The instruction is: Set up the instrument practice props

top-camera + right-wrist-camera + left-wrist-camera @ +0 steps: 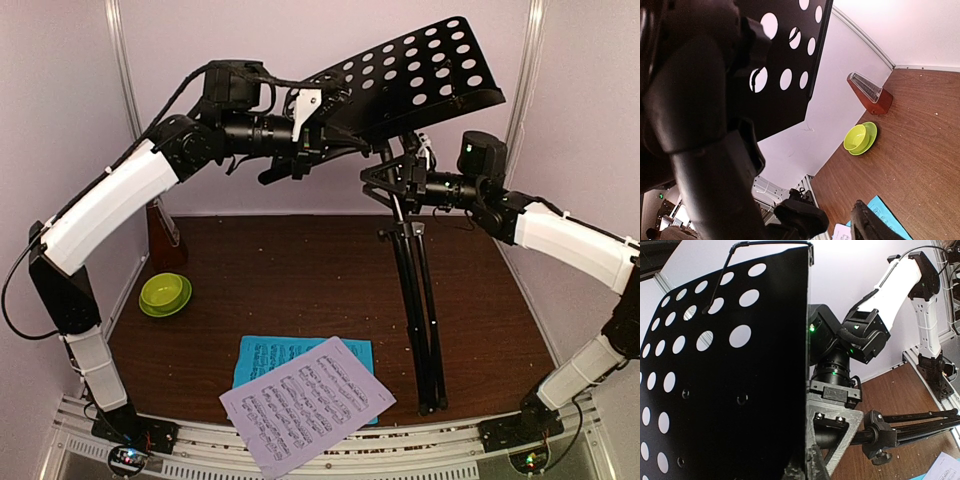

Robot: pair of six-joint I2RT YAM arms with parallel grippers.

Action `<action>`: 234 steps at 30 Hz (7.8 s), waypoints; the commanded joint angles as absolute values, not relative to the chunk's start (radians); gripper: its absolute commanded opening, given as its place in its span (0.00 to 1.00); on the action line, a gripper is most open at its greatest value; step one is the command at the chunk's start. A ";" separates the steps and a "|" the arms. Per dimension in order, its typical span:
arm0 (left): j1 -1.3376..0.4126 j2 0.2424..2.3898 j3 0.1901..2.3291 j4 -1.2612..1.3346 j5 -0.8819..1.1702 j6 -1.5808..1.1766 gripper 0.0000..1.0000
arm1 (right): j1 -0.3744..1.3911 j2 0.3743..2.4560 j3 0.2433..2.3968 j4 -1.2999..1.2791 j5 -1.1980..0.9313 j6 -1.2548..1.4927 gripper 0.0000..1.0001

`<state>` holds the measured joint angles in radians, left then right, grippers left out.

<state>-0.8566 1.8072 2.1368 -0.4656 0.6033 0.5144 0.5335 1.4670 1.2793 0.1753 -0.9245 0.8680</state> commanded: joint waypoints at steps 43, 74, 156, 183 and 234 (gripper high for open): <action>-0.867 1.444 1.839 -0.065 0.360 0.557 0.46 | 0.508 1.409 1.472 0.311 -0.741 0.872 0.00; -0.836 1.385 1.352 -0.029 0.109 0.009 0.98 | 0.468 1.497 1.843 0.551 -0.765 0.700 0.00; -0.921 1.700 1.568 -0.069 0.263 0.314 0.00 | 0.535 1.417 1.716 0.448 -0.716 0.739 0.00; -0.770 1.552 1.348 0.124 0.089 0.130 0.72 | 0.535 1.436 1.572 0.507 -0.486 0.342 0.00; -0.718 1.573 1.221 0.057 0.340 0.002 0.78 | 0.565 1.522 1.237 0.794 -0.318 0.104 0.77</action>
<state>-0.7254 1.5623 1.2156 -0.0006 0.2955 0.0269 0.5713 1.5791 1.2858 0.7517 -0.3141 0.0937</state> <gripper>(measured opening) 0.777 0.756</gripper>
